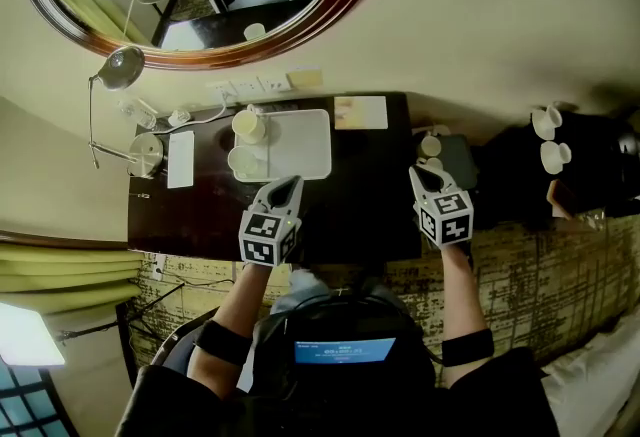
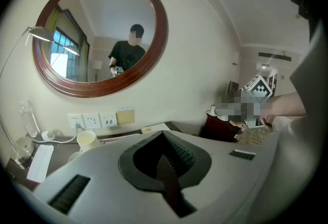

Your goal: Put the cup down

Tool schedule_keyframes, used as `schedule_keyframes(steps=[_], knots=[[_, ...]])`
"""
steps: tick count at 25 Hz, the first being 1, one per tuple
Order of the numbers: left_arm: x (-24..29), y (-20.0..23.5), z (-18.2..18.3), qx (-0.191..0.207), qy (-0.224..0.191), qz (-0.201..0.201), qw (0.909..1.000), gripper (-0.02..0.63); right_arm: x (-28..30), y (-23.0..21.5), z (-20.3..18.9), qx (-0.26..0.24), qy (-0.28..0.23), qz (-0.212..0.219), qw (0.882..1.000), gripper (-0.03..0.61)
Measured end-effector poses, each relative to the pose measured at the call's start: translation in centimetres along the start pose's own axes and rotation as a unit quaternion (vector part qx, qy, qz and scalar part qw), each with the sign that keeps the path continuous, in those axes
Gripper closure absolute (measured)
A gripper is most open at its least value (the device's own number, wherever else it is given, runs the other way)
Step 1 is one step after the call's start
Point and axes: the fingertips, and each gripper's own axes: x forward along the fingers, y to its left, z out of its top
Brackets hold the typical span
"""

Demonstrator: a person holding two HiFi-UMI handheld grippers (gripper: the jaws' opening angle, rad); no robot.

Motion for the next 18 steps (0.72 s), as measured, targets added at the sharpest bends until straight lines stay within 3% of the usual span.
schedule_keyframes(steps=[7,12,14,17,18], knots=[[-0.2,0.3,-0.6,0.019,0.013,0.016,0.9996,0.614,0.0,0.8,-0.5,-0.009,0.009,0.018,1.0,0.577],[-0.1,3.0,-1.8,0.034,0.054,0.028,0.9976,0.614,0.4,2.4,-1.3,-0.017,0.019,0.028,0.999,0.577],[0.2,4.5,-2.7,0.036,0.089,0.026,0.995,0.56,0.9,3.6,-1.5,-0.022,0.024,0.036,0.999,0.577],[1.0,6.9,-4.3,0.057,0.154,0.018,0.9863,0.388,1.6,5.6,-1.4,-0.024,0.029,0.049,0.998,0.577],[1.2,7.8,-4.9,0.068,0.171,0.018,0.9827,0.359,1.9,6.2,-1.4,-0.026,0.031,0.053,0.998,0.577]])
